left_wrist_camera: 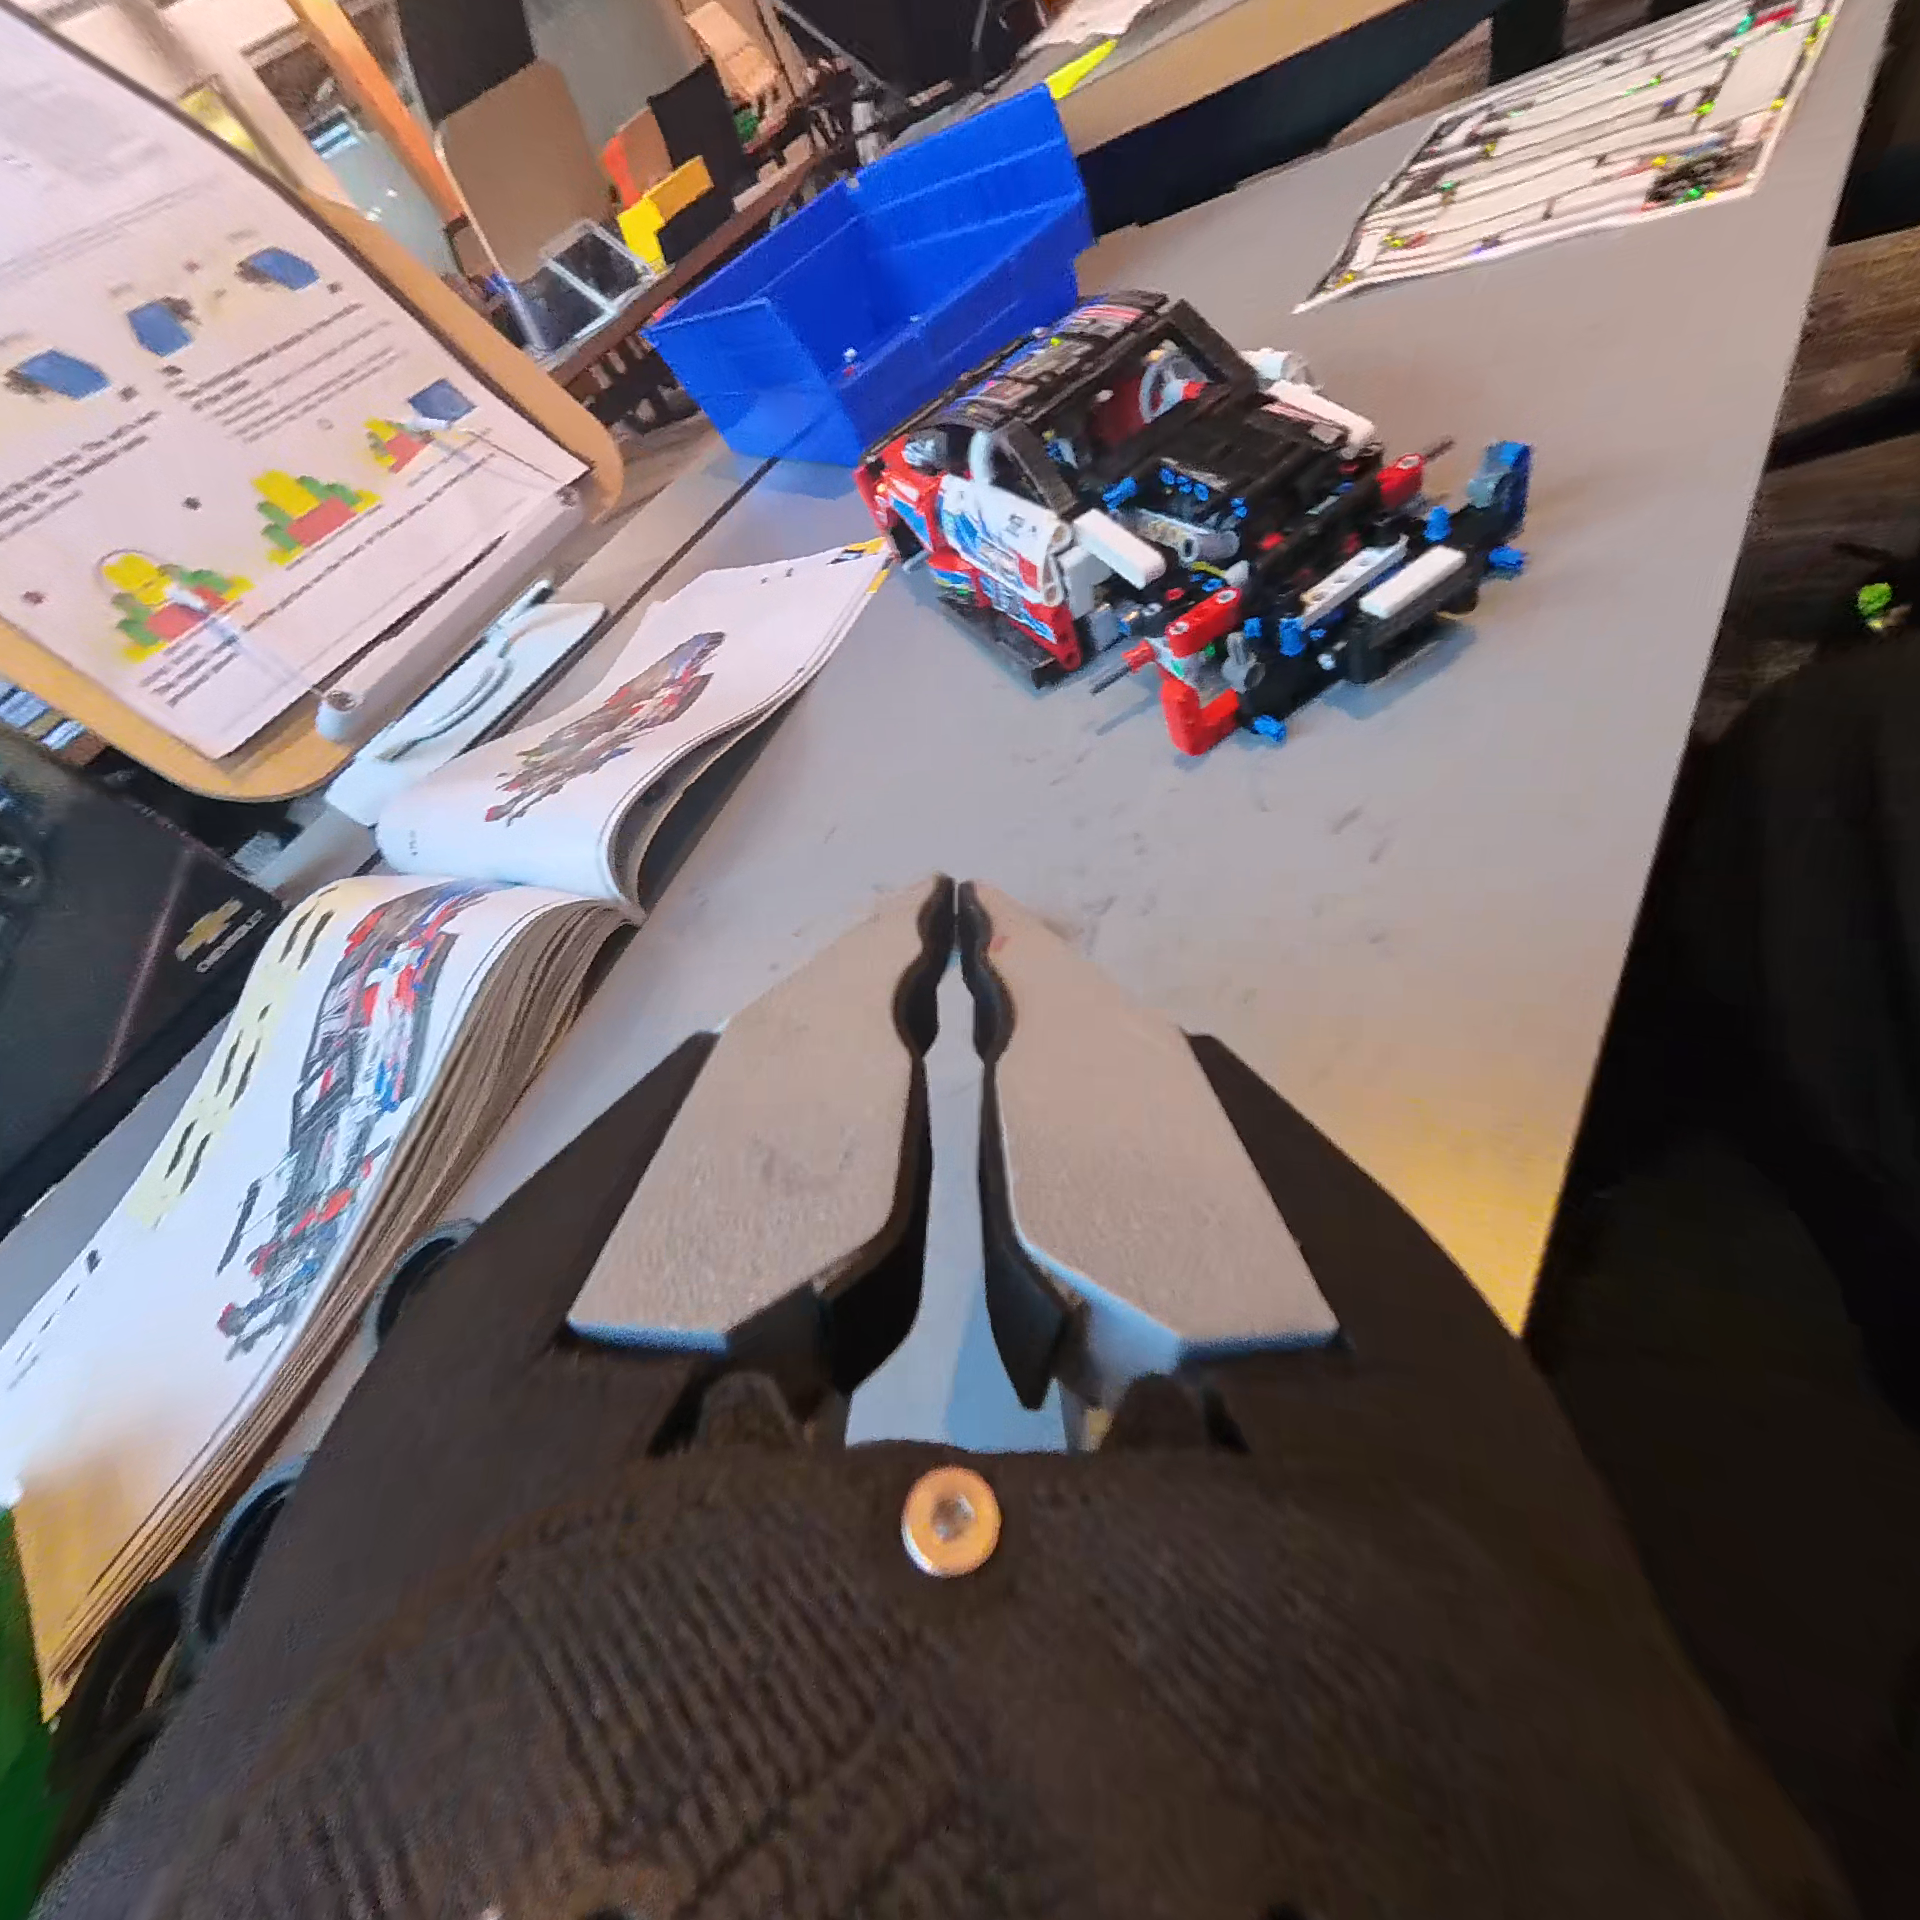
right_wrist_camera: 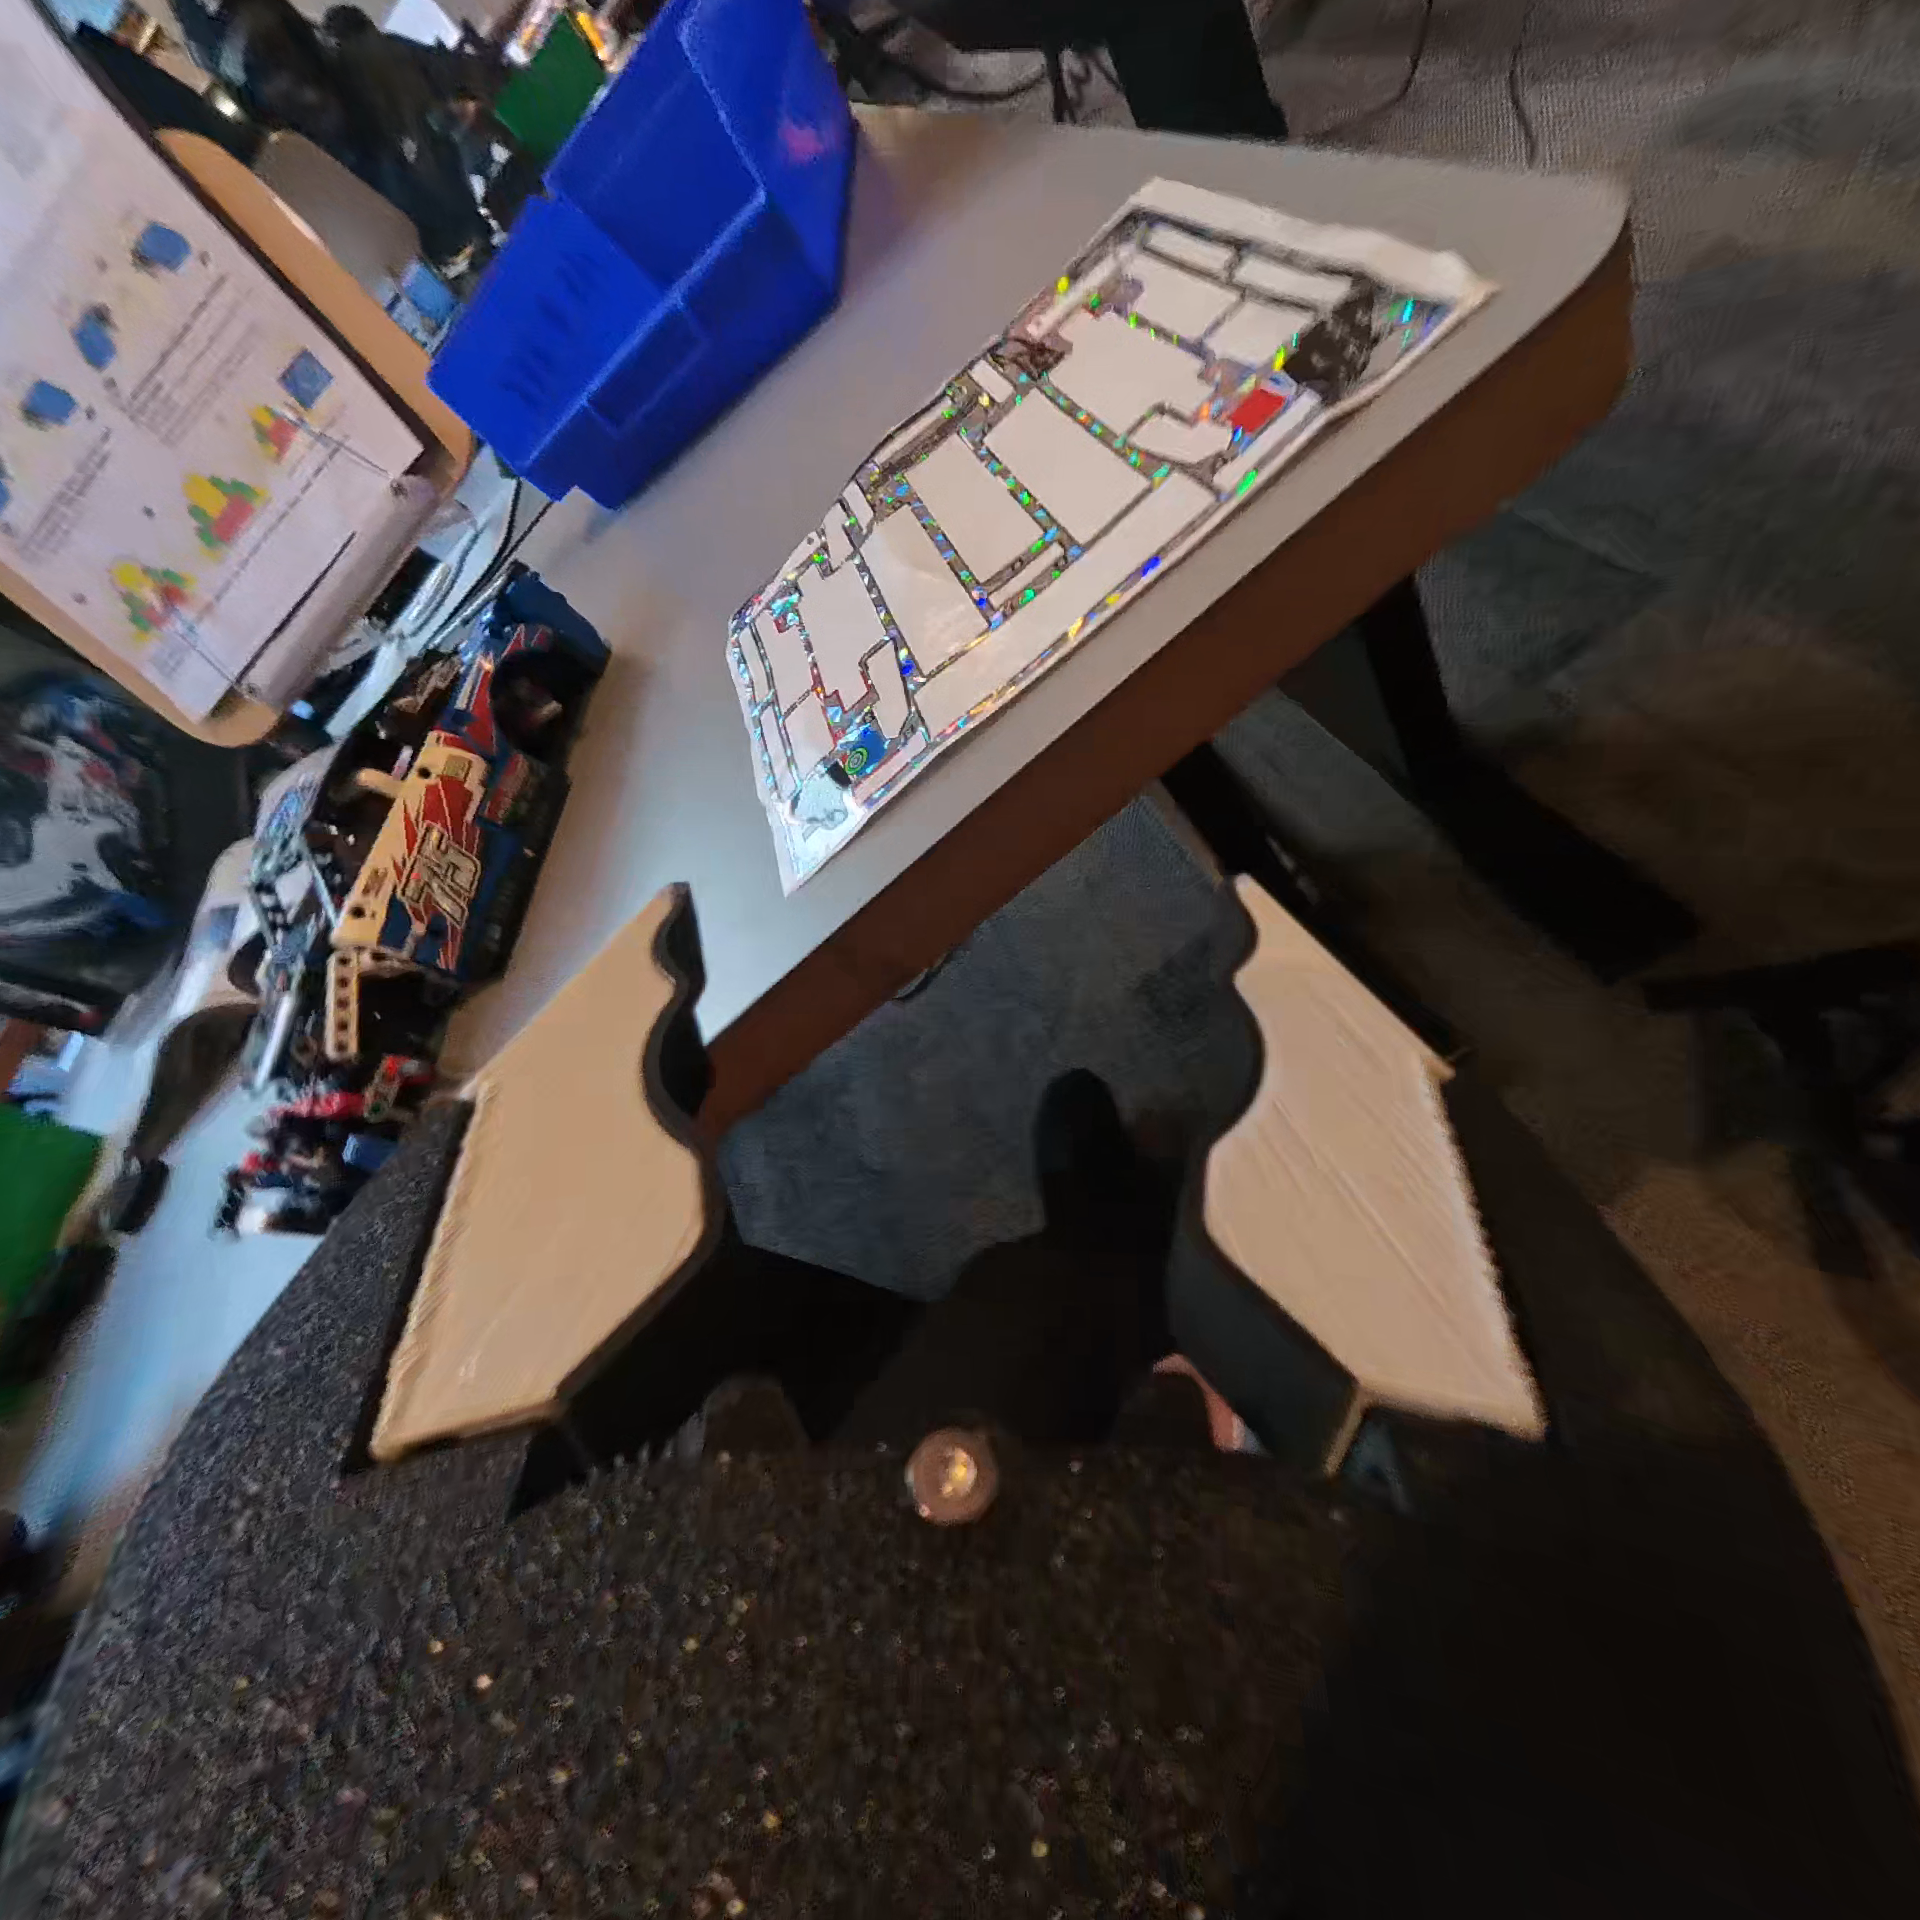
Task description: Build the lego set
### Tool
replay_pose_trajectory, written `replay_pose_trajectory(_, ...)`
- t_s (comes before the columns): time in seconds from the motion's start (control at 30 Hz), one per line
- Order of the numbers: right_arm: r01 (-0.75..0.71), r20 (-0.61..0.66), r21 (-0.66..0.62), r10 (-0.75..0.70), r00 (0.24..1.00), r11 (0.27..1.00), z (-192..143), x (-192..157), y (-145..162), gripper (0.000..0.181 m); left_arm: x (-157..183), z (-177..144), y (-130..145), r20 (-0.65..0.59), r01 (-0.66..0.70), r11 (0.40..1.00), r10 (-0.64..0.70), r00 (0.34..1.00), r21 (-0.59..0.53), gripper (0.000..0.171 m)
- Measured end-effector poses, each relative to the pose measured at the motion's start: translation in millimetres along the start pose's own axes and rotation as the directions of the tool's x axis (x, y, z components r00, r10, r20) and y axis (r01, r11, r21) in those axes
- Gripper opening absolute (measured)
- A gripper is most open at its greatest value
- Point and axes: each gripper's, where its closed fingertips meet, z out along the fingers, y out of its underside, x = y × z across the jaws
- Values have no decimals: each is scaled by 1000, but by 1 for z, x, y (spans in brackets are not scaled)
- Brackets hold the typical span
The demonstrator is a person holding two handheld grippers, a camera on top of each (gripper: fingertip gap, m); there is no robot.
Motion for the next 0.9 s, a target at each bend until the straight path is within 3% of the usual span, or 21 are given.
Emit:
replay_pose_trajectory(0.1, -80, -36, 22, 80, 996, 997, 15, 1, -5, 99, 9, 7, 3, -19, -36, 998, 35, 999, -46, 24)
replay_pose_trajectory(0.17, -62, -113, 58, 69, 991, 996, 21, 13, -20, 100, 13, 9, 3, -14, -75, 996, 75, 997, -51, 31)
replay_pose_trajectory(0.27, -86, -175, 37, 91, 980, 996, 40, 26, -31, 101, 23, 9, -3, -31, -89, 996, 88, 996, -28, 30)
replay_pose_trajectory(0.43, -120, -201, -29, 112, 973, 992, 72, 42, -26, 95, 39, -1, -16, -108, 72, 997, -72, 992, -3, 25)
replay_pose_trajectory(0.57, -151, -98, -113, 141, 985, 982, 70, 39, -11, 63, 62, -18, -25, -153, 38, 999, -38, 987, -4, 23)
replay_pose_trajectory(0.63, -173, -32, -127, 170, 985, 977, 58, 37, -11, 42, 86, -29, -35, -241, 49, 999, -43, 970, 21, 21)
replay_pose_trajectory(0.67, -176, 15, -112, 179, 984, 978, 50, 33, -15, 15, 102, -34, -41, -303, 59, 998, -45, 952, 38, 21)
replay_pose_trajectory(0.7, -183, 58, -83, 188, 981, 980, 41, 30, -21, 0, 117, -38, -46, -354, 64, 997, -43, 934, 48, 20)
replay_pose_trajectory(0.8, -142, 173, -58, 150, 973, 988, 17, 11, -31, 0, 161, -40, -52, -483, 54, 997, -24, 875, 50, 22)
replay_pose_trajectory(0.9, -56, 374, -38, 66, 925, 998, -15, -34, -34, 0, 205, -36, -50, -626, 37, 999, -32, 779, -5, 47)
